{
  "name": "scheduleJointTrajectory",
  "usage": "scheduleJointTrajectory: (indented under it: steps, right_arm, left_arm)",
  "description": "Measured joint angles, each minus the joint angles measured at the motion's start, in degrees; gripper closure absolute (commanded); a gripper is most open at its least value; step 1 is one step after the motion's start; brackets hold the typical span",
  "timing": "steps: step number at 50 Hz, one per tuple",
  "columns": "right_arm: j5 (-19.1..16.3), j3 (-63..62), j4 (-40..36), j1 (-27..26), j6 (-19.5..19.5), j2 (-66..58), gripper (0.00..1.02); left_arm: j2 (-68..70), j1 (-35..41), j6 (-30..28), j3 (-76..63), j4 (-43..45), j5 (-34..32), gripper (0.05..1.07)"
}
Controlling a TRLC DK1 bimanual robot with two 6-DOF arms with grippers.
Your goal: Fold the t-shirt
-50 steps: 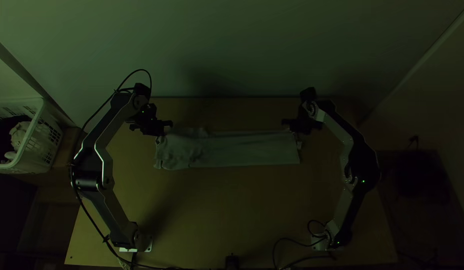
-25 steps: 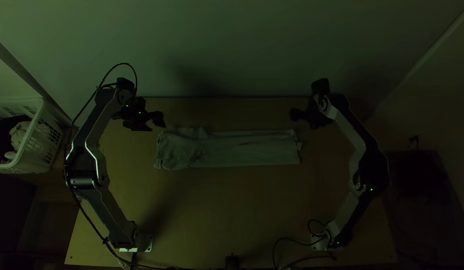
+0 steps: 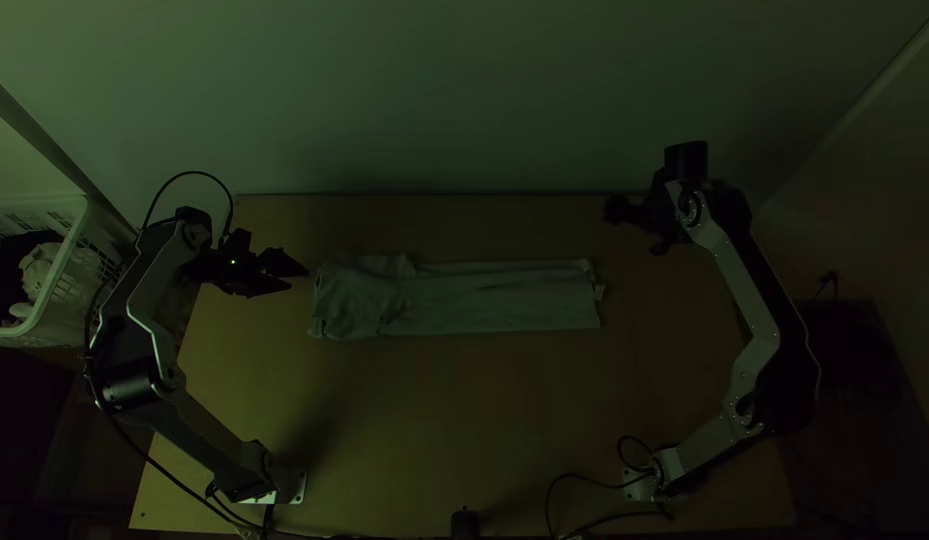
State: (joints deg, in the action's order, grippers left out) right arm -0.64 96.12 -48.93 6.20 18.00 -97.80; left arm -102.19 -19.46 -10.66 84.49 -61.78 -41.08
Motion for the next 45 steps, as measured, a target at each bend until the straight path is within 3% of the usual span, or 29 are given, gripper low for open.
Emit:
scheduleJointTrajectory:
  steps: [15, 21, 45]
  right_arm:
    - [0.0, -6.23, -0.02, 2.8, 1.07, 5.49, 0.03]
    - [0.0, -8.22, 0.0, 4.42, 1.51, 6.05, 0.03]
    - [0.02, -11.23, 0.02, 4.9, 1.9, 7.69, 0.03]
  left_arm:
    - [0.0, -3.41, -7.76, -13.88, 8.52, -0.42, 0.09]
    - [-0.2, -3.43, -10.27, -15.61, 8.96, -3.65, 0.09]
    - [-4.57, -1.09, -10.71, -14.84, 10.32, -7.65, 0.09]
